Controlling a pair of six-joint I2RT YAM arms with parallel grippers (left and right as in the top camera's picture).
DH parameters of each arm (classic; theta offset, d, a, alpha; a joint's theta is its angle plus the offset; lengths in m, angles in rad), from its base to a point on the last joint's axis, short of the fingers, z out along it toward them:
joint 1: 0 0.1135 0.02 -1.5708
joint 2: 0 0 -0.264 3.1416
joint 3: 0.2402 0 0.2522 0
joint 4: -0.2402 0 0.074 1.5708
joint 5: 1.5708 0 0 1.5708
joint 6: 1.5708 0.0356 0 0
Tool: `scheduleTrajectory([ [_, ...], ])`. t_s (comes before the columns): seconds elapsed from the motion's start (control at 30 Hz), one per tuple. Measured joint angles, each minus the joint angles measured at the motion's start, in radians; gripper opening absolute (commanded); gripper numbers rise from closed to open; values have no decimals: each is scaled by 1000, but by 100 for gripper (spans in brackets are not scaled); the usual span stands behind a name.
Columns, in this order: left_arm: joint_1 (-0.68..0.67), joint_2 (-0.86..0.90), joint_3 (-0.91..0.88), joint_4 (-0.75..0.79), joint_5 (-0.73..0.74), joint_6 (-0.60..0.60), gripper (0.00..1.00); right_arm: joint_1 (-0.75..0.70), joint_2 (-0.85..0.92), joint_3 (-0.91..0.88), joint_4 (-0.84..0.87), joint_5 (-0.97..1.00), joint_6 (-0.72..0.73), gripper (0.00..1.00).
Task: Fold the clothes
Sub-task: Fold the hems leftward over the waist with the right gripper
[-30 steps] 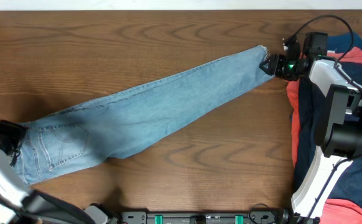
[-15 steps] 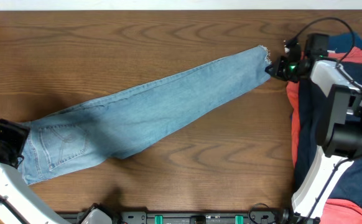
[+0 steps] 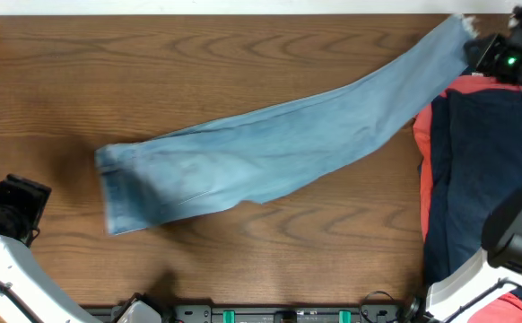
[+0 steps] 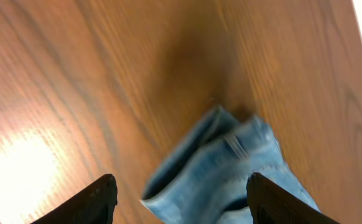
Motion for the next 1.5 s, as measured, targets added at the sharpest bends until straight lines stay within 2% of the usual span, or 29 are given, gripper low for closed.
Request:
scheduleTrajectory([
  [0.17, 0, 0, 5, -11, 51, 19, 68, 77, -55, 23, -16, -31, 13, 1],
  [0.3, 0, -1, 63, -89, 82, 41, 68, 228, -101, 23, -33, -41, 24, 1],
  [0.6, 0, -8, 312, -303, 122, 69, 68, 705, -142, 25, -40, 2, 41, 1],
  [0.83, 0, -15, 432, -342, 139, 69, 69, 1026, -124, 26, -26, 148, 45, 1],
  [1.1, 0, -16, 446, -343, 139, 61, 69, 1215, 50, 31, 162, 231, 49, 1],
  [1.23, 0, -16, 446, -344, 139, 57, 69, 1267, 146, 31, 181, 249, 58, 1],
  [1.27, 0, -16, 446, -345, 139, 57, 69, 1277, 164, 31, 188, 251, 59, 5],
  [1.33, 0, -16, 446, -345, 139, 56, 69, 1301, 194, 31, 208, 255, 62, 22],
  [1.5, 0, -16, 446, -345, 139, 50, 69, 1373, 219, 31, 240, 250, 29, 20],
])
